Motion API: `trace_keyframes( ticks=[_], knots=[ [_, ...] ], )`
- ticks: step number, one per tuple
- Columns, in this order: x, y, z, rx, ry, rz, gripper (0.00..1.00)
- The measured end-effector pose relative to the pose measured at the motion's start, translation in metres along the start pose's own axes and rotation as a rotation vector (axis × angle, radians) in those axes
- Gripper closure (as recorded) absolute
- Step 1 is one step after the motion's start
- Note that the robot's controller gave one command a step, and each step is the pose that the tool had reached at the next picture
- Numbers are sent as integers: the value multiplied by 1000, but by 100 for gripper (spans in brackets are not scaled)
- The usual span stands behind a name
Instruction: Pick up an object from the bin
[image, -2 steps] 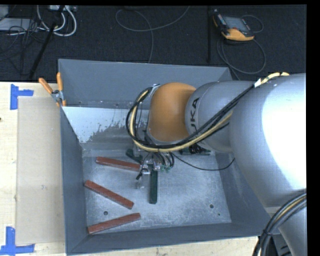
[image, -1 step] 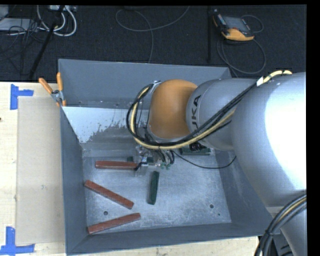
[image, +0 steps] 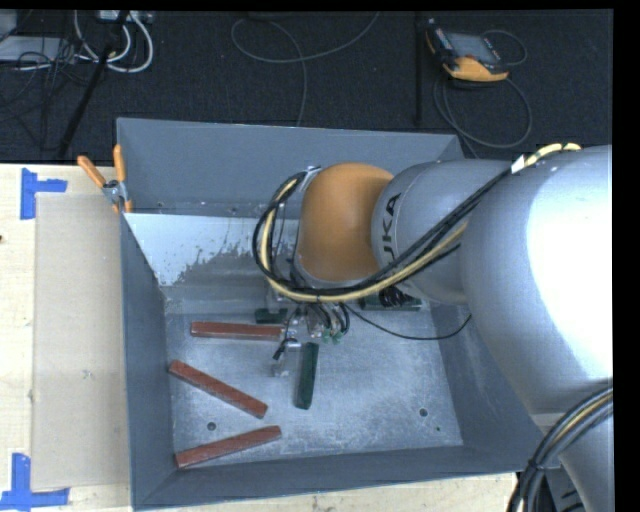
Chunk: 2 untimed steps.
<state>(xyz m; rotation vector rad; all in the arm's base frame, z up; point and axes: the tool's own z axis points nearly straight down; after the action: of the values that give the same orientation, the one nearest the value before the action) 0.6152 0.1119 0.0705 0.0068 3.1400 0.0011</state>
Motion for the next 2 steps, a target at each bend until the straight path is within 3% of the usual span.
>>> trace_keyframes(
  ticks=[1,2],
  knots=[
    [-1,0,-1,-1,-4,0,100],
    [-1,-4,-121,-1,-8,-4,100]
  ],
)
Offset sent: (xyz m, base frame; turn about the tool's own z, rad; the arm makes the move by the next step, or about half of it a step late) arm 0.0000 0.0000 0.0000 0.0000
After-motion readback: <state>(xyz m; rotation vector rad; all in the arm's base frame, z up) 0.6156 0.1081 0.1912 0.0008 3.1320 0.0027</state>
